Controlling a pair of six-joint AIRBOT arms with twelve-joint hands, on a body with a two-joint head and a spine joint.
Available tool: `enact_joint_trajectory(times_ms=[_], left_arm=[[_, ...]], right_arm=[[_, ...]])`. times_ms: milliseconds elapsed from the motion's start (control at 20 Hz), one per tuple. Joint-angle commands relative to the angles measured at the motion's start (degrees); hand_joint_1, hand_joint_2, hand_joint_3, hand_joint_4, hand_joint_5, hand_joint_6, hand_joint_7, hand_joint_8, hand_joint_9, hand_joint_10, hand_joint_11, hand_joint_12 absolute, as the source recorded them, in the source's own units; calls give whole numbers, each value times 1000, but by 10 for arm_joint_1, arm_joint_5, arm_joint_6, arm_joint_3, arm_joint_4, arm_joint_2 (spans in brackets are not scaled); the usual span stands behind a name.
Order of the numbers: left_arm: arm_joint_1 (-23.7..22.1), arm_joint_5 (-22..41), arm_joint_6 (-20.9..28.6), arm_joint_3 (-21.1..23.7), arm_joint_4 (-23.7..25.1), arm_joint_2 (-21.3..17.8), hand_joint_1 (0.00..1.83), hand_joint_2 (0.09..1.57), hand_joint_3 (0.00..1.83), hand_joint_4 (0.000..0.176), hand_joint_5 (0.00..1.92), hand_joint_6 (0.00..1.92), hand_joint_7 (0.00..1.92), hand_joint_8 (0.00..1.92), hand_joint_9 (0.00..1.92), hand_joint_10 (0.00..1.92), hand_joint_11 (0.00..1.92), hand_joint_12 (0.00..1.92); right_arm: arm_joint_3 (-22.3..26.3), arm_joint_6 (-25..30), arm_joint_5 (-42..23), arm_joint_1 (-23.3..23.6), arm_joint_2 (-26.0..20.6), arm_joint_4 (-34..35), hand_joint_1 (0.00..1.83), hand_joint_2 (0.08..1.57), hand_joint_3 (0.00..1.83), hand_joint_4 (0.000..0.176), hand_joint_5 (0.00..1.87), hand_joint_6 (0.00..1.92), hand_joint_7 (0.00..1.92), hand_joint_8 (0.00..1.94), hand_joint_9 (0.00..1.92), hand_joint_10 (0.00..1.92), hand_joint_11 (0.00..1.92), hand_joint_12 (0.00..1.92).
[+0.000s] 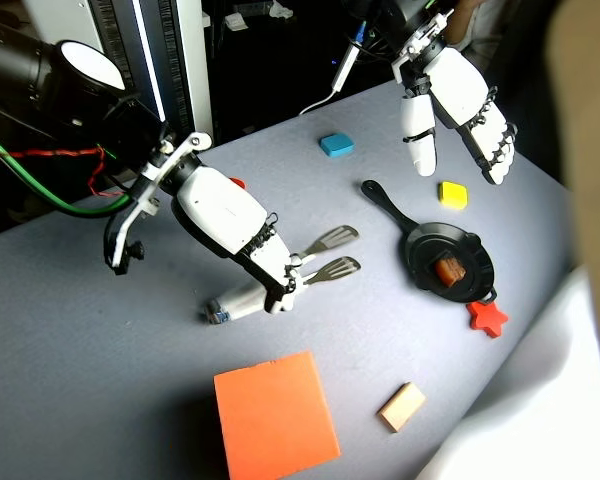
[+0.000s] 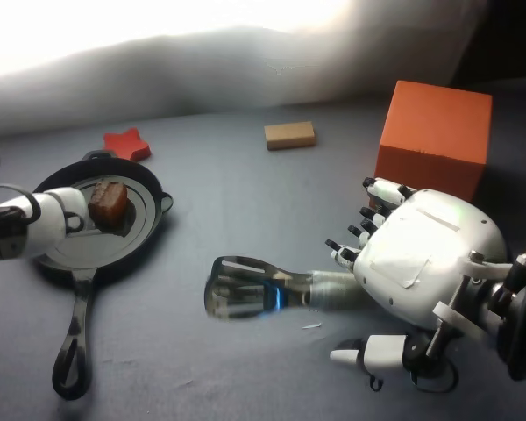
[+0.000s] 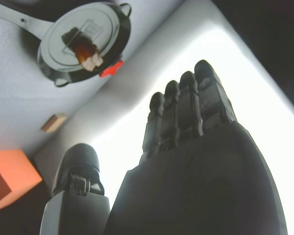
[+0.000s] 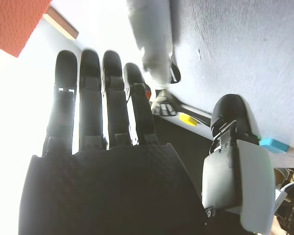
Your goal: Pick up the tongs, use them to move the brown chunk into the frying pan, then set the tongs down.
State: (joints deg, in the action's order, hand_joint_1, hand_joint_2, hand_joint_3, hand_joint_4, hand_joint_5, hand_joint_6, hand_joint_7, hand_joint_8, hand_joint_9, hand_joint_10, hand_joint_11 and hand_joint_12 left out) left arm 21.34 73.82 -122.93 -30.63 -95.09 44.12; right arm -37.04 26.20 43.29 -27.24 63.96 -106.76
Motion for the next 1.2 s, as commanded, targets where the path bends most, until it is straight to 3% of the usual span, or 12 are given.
enact_joint_trajectory(times_ms=[0, 100, 200, 250, 300, 450, 500, 550, 750, 1050, 1100, 1150], left_arm=[[-10, 28, -3, -1, 50, -5, 10, 1278, 0, 0, 114, 6, 127, 8, 94, 12, 0, 278], [-21, 8, -12, -7, 50, -5, 25, 1279, 0, 0, 185, 15, 250, 17, 183, 21, 0, 409], [-35, -18, -26, -14, 55, -5, 117, 1272, 0, 0, 360, 27, 491, 23, 406, 46, 0, 691], [-37, -29, -27, -14, 71, -5, 232, 1292, 1, 0, 637, 25, 863, 127, 700, 395, 85, 1267], [-39, -42, -28, -14, 84, -5, 232, 1292, 1, 0, 637, 25, 863, 127, 700, 395, 85, 1267], [-51, -139, -46, -24, 110, -4, 253, 1359, 0, 0, 833, 338, 617, 1470, 550, 1721, 395, 1914], [-55, -169, -60, -27, 110, -4, 223, 1378, 2, 0, 731, 834, 672, 1613, 627, 1834, 485, 1920], [-56, -192, -67, -29, 110, -4, 223, 1378, 2, 0, 731, 834, 672, 1613, 627, 1834, 485, 1920], [-47, -299, -56, -46, 158, -4, 258, 1443, 6, 0, 818, 1795, 1009, 1828, 973, 1921, 845, 1921], [-11, -386, 45, -66, 290, -4, 406, 1522, 20, 0, 877, 1827, 1063, 1914, 1109, 1921, 1085, 1921], [-10, -396, 46, -67, 293, -5, 656, 1452, 39, 0, 560, 1846, 1061, 1920, 1109, 1921, 1094, 1921], [-8, -403, 46, -67, 296, -5, 696, 1256, 437, 50, 513, 1903, 1054, 1921, 1108, 1921, 1112, 1921]], right_arm=[[3, -8, 30, 12, -7, -20, 103, 1134, 3, 0, 731, 79, 958, 58, 854, 398, 316, 1445], [9, -22, 29, 28, -20, 25, 94, 1183, 2, 0, 923, 119, 1151, 162, 824, 1018, 500, 1574], [25, -45, 19, 48, -44, 75, 58, 1230, 9, 0, 1079, 175, 1291, 241, 980, 1082, 637, 1642], [34, -58, 10, 59, -59, 101, 1, 1318, 5, 0, 1147, 207, 1356, 423, 1113, 1293, 884, 1804], [44, -79, -4, 72, -74, 135, 1, 1318, 5, 0, 1147, 207, 1356, 423, 1113, 1293, 884, 1804], [69, -112, -35, 119, -121, 237, 0, 1416, 5, 0, 1059, 1079, 1255, 1257, 1204, 1813, 1209, 1921], [75, -125, -51, 136, -139, 273, 0, 1439, 7, 0, 1042, 1317, 1280, 1389, 1260, 1875, 1276, 1921], [82, -133, -60, 148, -153, 291, 0, 1439, 7, 0, 1042, 1317, 1280, 1389, 1260, 1875, 1276, 1921], [108, -174, -78, 169, -207, 292, 307, 1523, 9, 0, 1101, 1721, 1337, 1824, 1390, 1921, 1437, 1921], [133, -177, -219, 190, -305, 295, 494, 1543, 14, 0, 1143, 1801, 1339, 1926, 1414, 1921, 1456, 1921], [132, -177, -222, 191, -309, 295, 488, 1546, 14, 0, 1144, 1815, 1339, 1938, 1420, 1921, 1468, 1921], [131, -181, -222, 190, -309, 294, 502, 1545, 13, 0, 1143, 1830, 1337, 1940, 1414, 1921, 1465, 1921]])
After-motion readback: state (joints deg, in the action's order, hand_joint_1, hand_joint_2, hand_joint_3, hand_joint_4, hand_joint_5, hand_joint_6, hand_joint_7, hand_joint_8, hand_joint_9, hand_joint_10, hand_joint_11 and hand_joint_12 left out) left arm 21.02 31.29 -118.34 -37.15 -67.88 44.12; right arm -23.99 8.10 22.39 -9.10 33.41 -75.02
